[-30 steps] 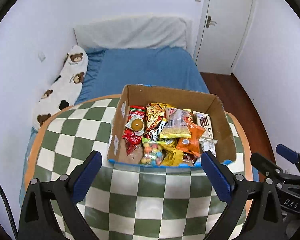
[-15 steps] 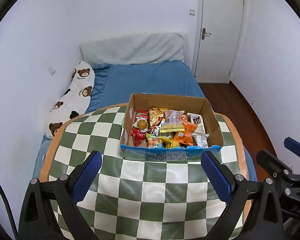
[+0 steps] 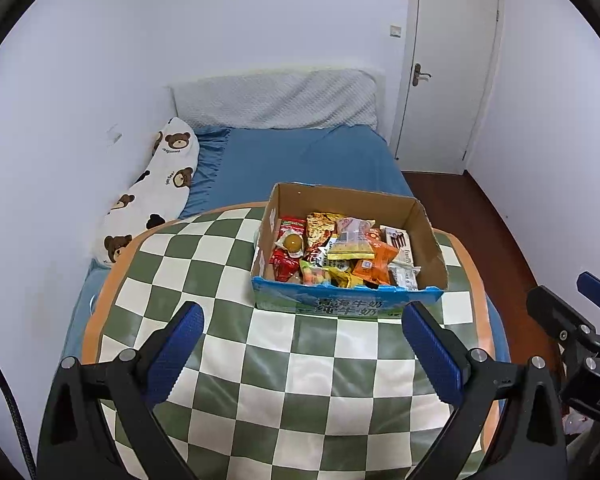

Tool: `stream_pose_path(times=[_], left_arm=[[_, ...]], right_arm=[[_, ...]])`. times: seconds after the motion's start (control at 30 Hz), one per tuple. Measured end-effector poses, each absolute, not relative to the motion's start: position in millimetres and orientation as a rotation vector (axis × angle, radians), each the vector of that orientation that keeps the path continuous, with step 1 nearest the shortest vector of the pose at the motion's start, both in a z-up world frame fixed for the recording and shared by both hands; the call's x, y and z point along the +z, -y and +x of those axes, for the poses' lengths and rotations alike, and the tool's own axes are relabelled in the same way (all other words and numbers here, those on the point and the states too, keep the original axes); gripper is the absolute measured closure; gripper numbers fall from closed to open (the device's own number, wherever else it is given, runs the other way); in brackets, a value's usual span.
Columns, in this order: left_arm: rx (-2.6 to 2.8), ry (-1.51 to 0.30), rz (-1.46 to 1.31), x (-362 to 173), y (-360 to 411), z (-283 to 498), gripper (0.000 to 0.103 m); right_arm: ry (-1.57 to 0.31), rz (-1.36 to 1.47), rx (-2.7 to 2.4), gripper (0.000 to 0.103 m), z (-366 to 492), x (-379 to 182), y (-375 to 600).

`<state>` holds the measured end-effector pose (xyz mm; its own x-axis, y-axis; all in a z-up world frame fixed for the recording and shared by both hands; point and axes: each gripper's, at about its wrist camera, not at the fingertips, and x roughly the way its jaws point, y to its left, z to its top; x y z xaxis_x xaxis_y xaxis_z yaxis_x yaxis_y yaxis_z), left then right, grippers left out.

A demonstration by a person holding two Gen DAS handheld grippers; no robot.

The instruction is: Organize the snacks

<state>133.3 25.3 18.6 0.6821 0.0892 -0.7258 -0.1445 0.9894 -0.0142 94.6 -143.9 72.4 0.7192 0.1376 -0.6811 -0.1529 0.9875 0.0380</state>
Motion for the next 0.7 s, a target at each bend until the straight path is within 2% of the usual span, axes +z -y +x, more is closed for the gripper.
stream_pose_path(times=[0.33, 0.7], left_arm=[[0.159, -0.801, -0.054, 1.3, -29.4, 172.6, 0.0], [0.161, -0.868, -0.029, -30.3, -25.7, 216.9, 0.0]], right_arm=[[-0.751, -0.019, 0.069, 0.0, 134.1, 49.9, 149.2], [-0.806, -0.01, 0.022, 0.0, 179.9, 14.2, 150.4]])
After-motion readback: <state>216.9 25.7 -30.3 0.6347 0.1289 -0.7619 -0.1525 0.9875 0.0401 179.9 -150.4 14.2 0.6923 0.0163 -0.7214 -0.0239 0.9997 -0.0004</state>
